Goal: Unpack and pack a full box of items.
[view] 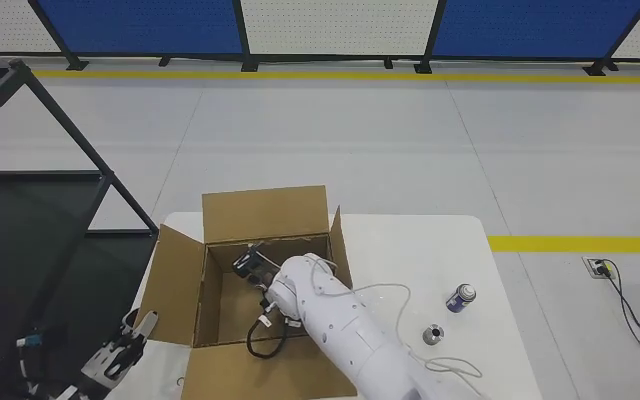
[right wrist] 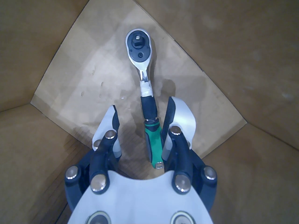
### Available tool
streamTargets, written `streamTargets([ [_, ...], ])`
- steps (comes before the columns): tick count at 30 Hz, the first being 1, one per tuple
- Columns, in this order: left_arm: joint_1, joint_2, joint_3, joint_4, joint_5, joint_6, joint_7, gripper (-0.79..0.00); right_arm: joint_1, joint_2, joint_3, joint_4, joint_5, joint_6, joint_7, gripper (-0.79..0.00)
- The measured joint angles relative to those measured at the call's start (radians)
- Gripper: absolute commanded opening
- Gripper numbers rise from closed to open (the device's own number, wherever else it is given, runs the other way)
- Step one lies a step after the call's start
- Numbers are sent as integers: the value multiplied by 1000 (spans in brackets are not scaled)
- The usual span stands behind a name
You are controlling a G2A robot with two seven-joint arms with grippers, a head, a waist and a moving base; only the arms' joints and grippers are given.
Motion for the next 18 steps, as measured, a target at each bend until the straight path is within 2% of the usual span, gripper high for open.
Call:
streamTargets([
  [18, 26, 6, -8, 1, -69, -19, -53, -785, -25, -1, -11, 15, -26, 38, 19, -406],
])
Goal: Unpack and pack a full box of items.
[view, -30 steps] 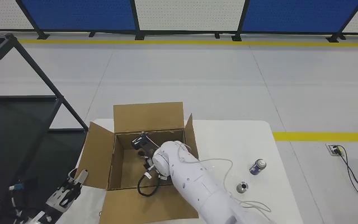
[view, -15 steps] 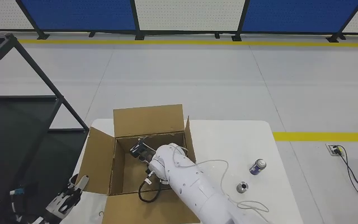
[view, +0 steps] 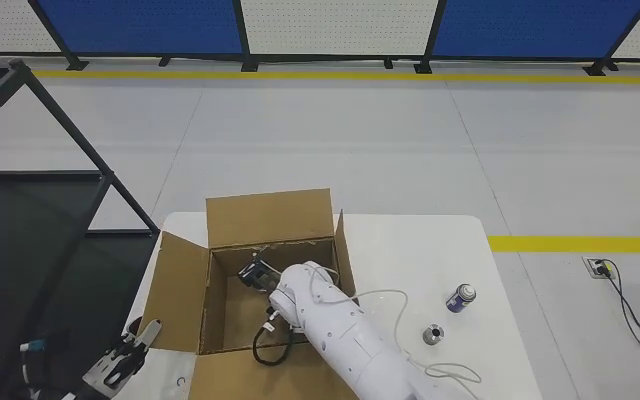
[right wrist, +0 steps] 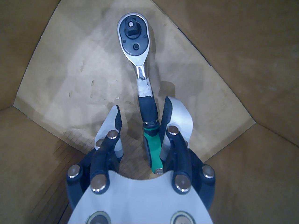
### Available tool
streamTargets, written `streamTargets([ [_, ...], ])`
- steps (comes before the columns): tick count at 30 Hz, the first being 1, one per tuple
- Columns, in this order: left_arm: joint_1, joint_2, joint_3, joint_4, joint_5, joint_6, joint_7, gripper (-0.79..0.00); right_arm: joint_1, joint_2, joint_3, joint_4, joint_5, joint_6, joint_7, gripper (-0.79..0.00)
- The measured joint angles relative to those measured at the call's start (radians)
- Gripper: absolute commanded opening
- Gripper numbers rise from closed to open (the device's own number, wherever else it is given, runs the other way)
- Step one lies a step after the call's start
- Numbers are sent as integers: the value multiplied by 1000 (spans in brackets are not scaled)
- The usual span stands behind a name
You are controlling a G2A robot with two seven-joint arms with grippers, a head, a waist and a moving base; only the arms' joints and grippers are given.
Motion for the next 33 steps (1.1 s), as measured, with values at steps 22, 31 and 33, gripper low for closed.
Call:
streamTargets([
  [22, 19, 10, -16, -19, -106, -1, -82, -785, -13, 0, 7, 20, -2, -12, 19, -502],
  [31, 22, 12, -17, -19, -124, 2, -92, -785, -16, -1, 7, 17, -9, -21, 32, -785],
  [33, 22, 13, -17, -19, -127, 2, -92, -785, -16, -1, 7, 17, -11, -20, 34, -785],
])
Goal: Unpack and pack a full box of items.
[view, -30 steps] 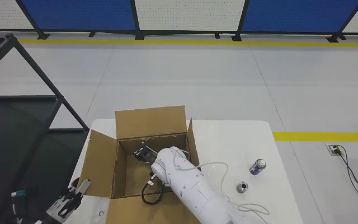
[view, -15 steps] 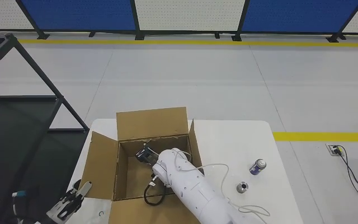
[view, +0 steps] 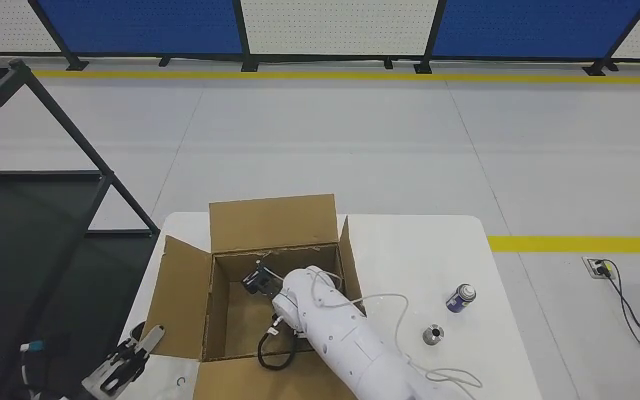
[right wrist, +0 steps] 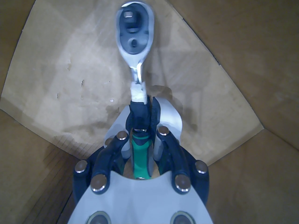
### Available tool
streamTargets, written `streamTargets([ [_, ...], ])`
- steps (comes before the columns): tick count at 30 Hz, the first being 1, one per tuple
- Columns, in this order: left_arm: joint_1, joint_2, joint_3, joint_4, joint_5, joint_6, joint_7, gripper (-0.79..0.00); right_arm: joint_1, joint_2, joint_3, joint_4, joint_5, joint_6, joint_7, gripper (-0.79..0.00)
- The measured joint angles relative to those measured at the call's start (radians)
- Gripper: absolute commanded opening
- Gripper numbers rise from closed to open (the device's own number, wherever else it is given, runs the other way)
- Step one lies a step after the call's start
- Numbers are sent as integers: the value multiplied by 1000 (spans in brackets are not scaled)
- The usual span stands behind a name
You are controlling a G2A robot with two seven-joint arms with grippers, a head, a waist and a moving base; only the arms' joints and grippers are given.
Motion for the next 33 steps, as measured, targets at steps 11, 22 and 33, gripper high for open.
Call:
streamTargets([
  [11, -1, 1, 5, 5, 12, 8, 17, -785, 30, 4, 25, 1, 33, -47, -27, -785],
  [22, -14, 5, 7, 26, 24, 10, 25, -785, 79, 16, 61, 12, 75, -158, -88, -785],
  [33, -22, 8, -4, 33, 14, 14, 25, -785, 71, 14, 44, 44, 29, -110, 58, -785],
])
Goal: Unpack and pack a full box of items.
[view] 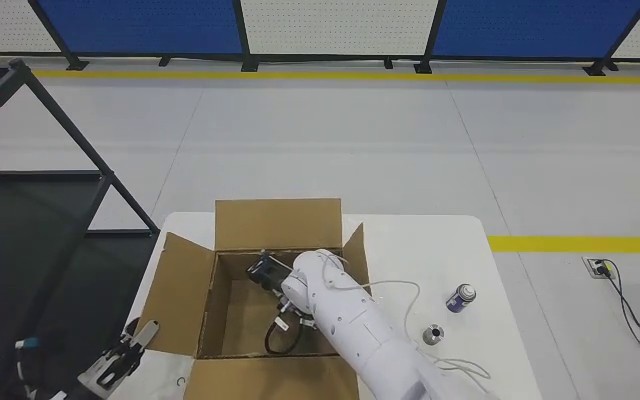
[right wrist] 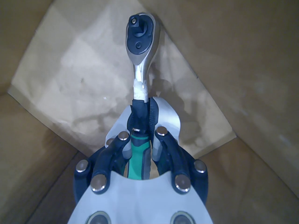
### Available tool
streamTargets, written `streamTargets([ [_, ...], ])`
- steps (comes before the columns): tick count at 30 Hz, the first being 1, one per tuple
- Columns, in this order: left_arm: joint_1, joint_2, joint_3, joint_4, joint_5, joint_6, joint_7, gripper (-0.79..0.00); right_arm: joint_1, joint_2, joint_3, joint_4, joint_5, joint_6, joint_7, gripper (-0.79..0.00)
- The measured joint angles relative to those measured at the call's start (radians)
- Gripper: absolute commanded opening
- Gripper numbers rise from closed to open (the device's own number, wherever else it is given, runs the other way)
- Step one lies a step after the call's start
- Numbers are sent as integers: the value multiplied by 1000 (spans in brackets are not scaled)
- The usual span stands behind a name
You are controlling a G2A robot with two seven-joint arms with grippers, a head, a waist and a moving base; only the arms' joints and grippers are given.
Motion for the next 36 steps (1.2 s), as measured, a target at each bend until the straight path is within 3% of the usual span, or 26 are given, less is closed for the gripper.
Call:
streamTargets([
  [3, 0, 1, -3, 4, -1, 1, 1, -785, 2, 0, -1, 1, -4, -2, 27, -785],
  [4, 0, 1, -3, 4, -2, 1, 0, -785, 1, 0, -1, 1, -6, -1, 34, -760],
  [5, 0, 1, -3, 4, -2, 1, 0, -785, 1, 0, -2, 0, -9, 1, 42, -662],
  [6, -1, 2, -3, 4, -2, 2, 0, -785, -1, -1, -4, 0, -13, 6, 52, -616],
  [10, -2, 2, 0, -3, -2, 5, -1, -785, -13, -5, -10, -3, -25, 29, 70, -557],
  [29, 6, 6, 4, -12, -19, 0, -10, -785, -45, -10, -15, -9, -53, 84, 82, -603],
  [31, 7, 6, 4, -12, -21, 0, -10, -785, -50, -10, -18, -12, -59, 89, 90, -785],
  [36, 8, 7, 1, -7, -25, 0, -13, -785, -55, -10, -14, -15, -57, 90, 88, -785],
])
